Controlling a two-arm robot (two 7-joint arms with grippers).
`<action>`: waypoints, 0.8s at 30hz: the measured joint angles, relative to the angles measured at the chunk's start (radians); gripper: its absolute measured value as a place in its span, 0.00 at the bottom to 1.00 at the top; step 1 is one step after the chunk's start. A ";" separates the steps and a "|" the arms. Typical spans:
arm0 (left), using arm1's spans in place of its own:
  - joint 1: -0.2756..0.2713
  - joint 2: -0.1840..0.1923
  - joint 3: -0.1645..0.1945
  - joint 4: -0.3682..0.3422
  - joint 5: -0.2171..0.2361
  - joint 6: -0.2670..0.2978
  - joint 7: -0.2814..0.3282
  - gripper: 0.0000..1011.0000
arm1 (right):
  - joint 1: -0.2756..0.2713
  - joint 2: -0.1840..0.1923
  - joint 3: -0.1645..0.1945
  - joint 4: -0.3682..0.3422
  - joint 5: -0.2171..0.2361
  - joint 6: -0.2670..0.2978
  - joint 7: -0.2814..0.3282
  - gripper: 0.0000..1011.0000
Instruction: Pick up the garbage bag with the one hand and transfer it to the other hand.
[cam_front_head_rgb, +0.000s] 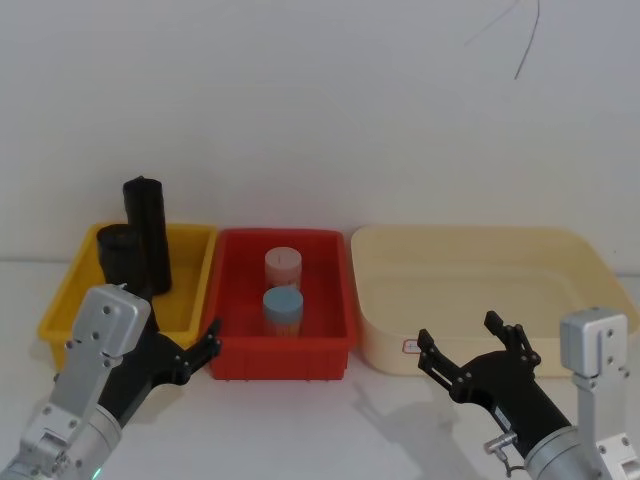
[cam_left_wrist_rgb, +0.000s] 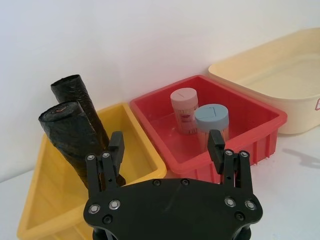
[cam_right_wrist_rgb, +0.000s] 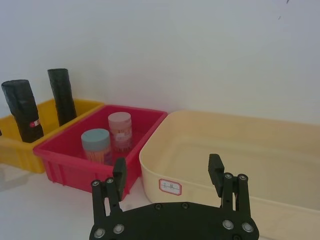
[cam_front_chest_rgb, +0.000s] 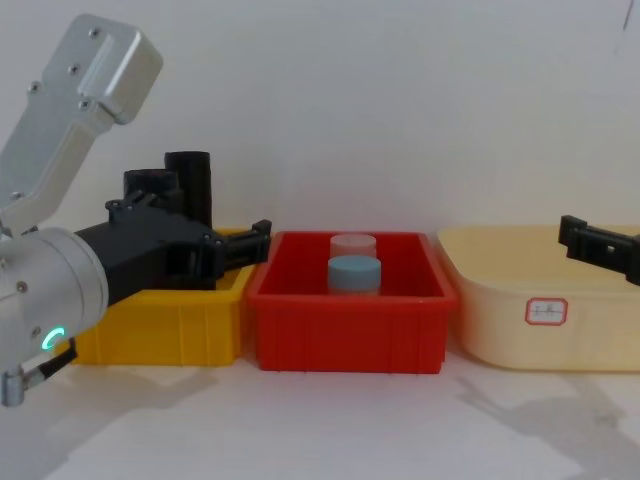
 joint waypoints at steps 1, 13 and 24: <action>0.000 0.000 0.000 0.000 0.000 0.000 0.000 0.99 | 0.000 0.000 0.000 0.000 0.000 0.000 0.000 0.99; 0.000 0.001 -0.001 0.000 0.003 -0.002 -0.001 0.99 | 0.000 0.000 0.000 0.000 0.000 0.000 0.000 0.99; 0.012 0.027 -0.024 0.014 0.019 -0.039 -0.004 0.99 | 0.000 0.000 0.000 0.000 0.000 0.000 0.000 0.99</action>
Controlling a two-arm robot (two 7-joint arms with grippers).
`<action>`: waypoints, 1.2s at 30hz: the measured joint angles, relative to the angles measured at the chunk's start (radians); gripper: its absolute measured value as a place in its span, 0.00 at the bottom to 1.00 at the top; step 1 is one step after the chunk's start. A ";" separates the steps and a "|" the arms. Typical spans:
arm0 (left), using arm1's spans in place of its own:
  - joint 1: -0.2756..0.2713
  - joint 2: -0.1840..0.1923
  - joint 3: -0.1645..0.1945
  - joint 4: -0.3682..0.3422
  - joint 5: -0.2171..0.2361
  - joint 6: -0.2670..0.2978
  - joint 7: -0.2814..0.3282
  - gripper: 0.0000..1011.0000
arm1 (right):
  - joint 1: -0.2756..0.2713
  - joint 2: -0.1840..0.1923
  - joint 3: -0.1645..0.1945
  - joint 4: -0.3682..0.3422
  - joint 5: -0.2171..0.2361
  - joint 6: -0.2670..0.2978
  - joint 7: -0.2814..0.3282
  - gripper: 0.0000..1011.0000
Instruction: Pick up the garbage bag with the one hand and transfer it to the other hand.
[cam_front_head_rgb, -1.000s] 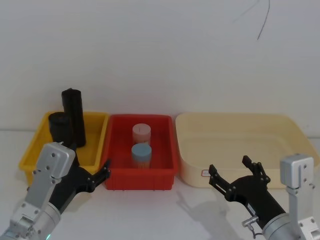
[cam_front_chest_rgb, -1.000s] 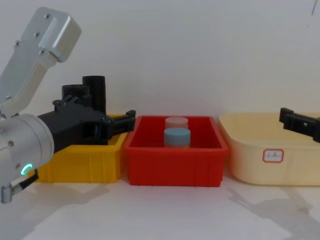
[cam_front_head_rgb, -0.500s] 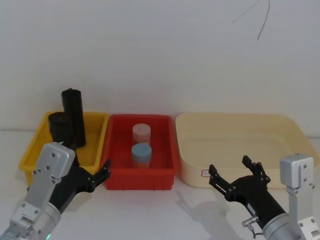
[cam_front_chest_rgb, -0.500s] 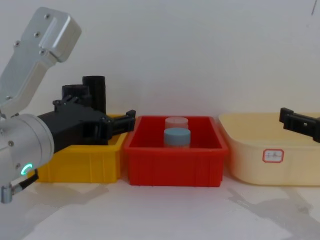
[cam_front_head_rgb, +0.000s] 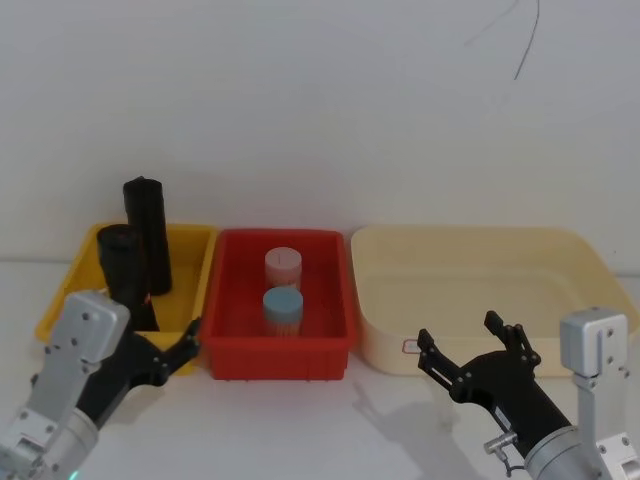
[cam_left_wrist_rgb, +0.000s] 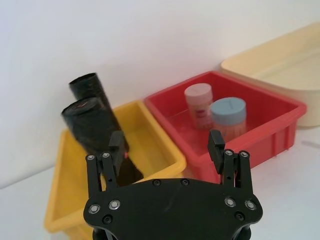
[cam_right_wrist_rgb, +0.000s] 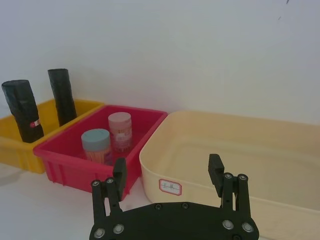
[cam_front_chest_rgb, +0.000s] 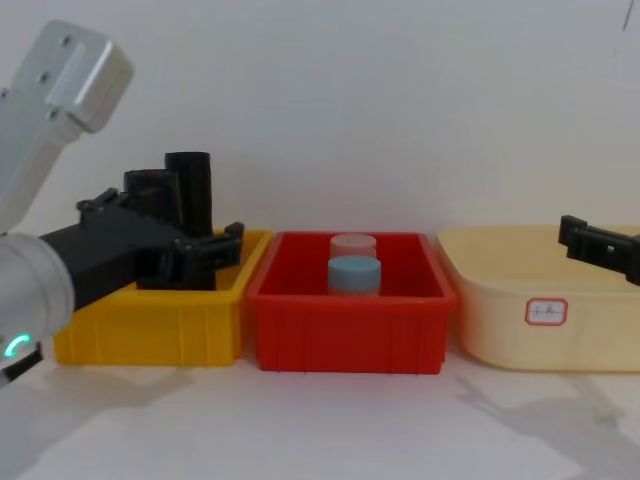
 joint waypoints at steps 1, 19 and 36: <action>0.001 0.002 -0.003 0.002 0.000 -0.003 -0.001 0.99 | 0.000 0.000 0.000 0.000 0.000 0.000 0.000 0.99; -0.015 0.007 -0.063 0.092 -0.041 -0.060 -0.037 0.99 | 0.000 0.000 0.000 0.000 0.000 0.000 0.000 0.99; -0.084 -0.022 -0.098 0.207 -0.085 -0.110 -0.099 0.99 | 0.000 0.000 0.000 0.000 0.000 0.000 0.000 0.99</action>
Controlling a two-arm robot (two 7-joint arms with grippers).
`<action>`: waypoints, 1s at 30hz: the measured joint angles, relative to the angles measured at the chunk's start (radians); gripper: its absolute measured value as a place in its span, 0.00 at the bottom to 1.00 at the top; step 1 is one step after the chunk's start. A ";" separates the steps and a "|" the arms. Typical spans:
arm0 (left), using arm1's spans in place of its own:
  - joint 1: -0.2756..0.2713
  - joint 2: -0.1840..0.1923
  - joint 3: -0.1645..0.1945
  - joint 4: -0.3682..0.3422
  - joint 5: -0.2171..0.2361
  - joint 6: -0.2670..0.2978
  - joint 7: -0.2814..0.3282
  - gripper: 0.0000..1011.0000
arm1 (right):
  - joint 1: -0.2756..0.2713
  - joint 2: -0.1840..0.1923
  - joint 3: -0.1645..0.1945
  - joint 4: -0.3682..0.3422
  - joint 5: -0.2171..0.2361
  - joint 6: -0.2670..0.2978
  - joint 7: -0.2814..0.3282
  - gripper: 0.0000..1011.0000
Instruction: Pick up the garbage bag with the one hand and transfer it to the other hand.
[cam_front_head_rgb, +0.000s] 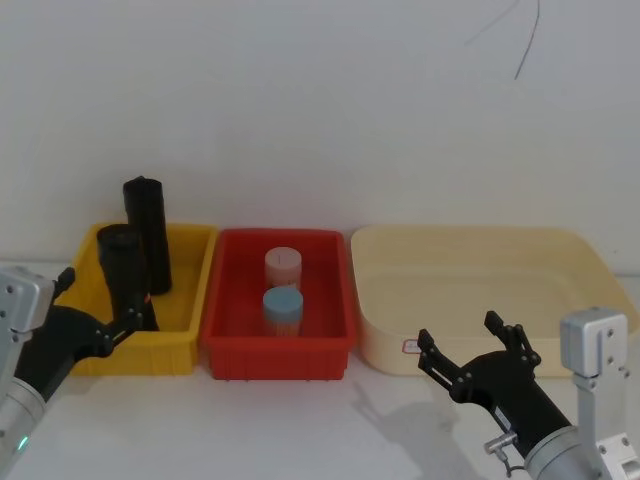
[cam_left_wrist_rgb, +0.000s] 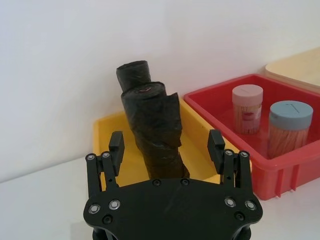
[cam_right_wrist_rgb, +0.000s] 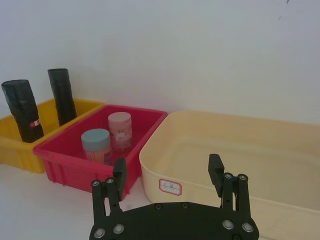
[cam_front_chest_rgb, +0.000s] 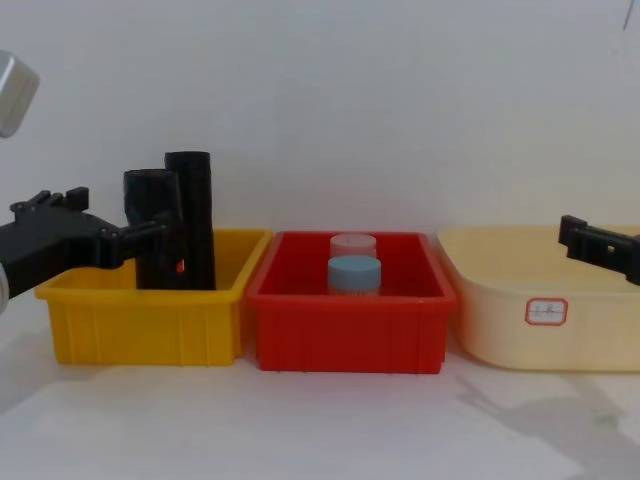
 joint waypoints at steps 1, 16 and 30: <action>-0.004 -0.003 -0.002 0.008 -0.002 -0.002 -0.003 0.99 | 0.000 0.000 0.000 0.000 0.000 0.000 0.000 0.99; -0.046 -0.037 -0.016 0.098 -0.015 -0.028 -0.029 0.99 | 0.000 0.000 0.000 0.000 0.000 0.000 0.000 0.99; -0.104 -0.069 -0.020 0.185 -0.011 -0.056 -0.053 0.99 | 0.000 0.000 0.000 0.000 0.000 0.000 0.000 0.99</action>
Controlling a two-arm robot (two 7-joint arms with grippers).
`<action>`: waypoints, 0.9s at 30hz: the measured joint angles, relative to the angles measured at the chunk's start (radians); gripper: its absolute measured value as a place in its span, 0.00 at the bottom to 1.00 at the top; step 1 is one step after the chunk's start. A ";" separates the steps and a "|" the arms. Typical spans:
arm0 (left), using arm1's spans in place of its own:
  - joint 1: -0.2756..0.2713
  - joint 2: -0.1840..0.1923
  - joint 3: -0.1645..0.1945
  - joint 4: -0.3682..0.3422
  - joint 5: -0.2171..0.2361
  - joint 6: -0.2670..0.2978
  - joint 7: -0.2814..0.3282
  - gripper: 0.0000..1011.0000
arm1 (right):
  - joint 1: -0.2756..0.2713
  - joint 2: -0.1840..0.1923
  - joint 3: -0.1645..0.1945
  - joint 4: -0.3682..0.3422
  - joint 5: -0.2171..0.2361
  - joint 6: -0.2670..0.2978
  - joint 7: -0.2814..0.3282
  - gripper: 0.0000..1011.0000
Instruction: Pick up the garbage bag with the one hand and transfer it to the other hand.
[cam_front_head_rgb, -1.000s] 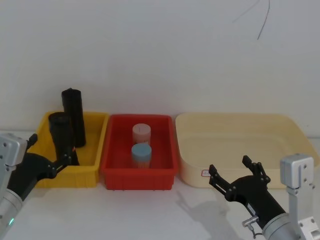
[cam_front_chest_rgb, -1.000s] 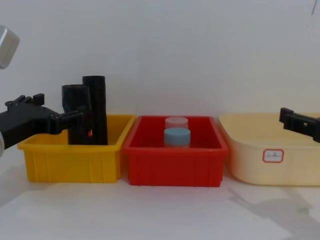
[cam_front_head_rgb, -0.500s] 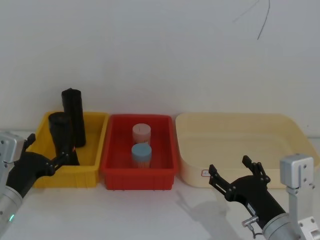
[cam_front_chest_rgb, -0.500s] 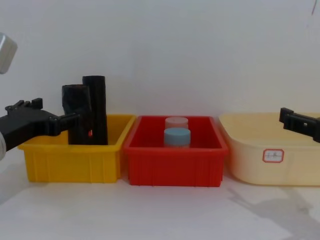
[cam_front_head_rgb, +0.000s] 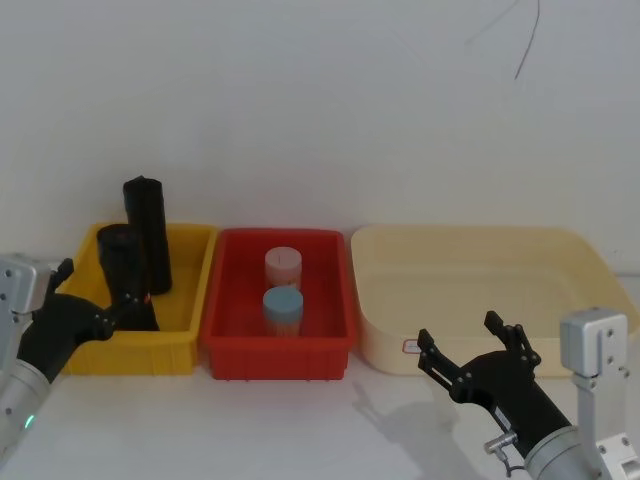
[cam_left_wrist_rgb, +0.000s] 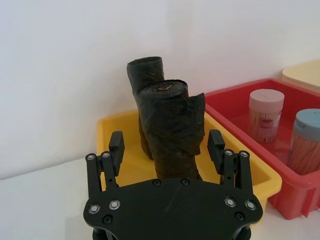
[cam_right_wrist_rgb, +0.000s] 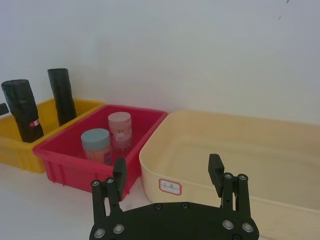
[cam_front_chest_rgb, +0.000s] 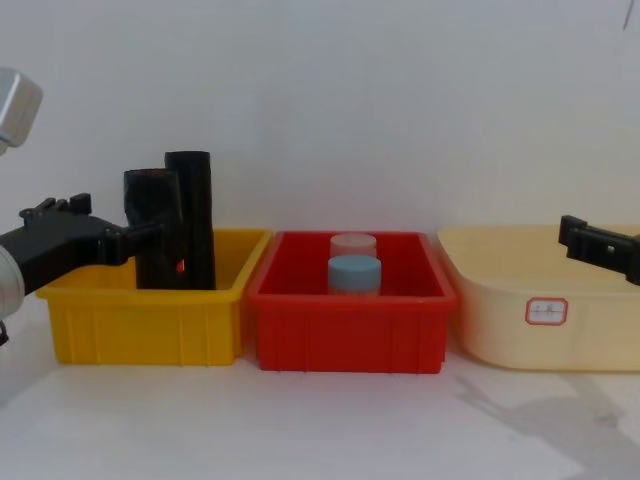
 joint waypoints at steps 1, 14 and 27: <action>0.000 0.000 0.000 0.000 0.000 0.000 0.000 0.99 | 0.000 0.000 0.000 0.000 0.000 0.000 0.000 0.99; -0.047 -0.026 -0.004 0.076 0.012 -0.019 -0.015 0.99 | 0.000 0.000 0.000 0.000 0.000 0.000 0.000 0.99; -0.102 -0.050 -0.002 0.168 0.021 -0.037 -0.044 0.99 | 0.000 0.000 0.000 0.000 0.000 0.000 0.000 0.99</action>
